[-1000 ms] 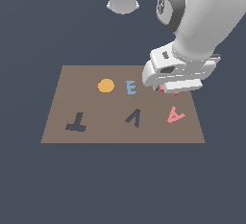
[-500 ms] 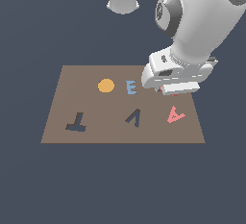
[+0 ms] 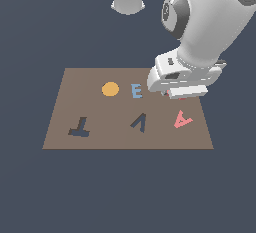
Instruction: Insert a designated object into the corresponding slot on a board.
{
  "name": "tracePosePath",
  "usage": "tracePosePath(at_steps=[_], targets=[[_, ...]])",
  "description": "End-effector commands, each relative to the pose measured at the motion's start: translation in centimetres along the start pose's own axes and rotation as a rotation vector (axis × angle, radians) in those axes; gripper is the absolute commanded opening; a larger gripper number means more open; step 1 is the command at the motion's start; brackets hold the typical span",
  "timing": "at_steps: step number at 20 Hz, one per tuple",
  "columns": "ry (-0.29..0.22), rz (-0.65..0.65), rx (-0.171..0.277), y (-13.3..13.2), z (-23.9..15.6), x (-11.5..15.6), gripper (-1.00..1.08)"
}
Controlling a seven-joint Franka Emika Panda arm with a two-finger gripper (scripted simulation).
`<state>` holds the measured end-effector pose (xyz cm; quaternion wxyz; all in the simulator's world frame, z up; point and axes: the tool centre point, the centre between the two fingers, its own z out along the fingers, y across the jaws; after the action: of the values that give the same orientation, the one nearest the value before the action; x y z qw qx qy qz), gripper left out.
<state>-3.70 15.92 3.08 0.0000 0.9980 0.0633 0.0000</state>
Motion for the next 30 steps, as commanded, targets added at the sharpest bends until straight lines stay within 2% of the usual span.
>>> tracePosePath(at_steps=[1, 8, 15, 23, 30], targets=[[0.000, 0.011, 0.000, 0.1, 0.0, 0.2, -1.00], [0.000, 0.109, 0.000, 0.9, -0.1, 2.0, -1.00], [0.000, 0.304, 0.001, 3.1, -0.2, 5.4, -1.00], [0.000, 0.643, 0.001, 8.3, -0.4, 9.9, -1.00], [0.000, 0.933, 0.001, 13.9, -0.6, 12.3, -1.00]])
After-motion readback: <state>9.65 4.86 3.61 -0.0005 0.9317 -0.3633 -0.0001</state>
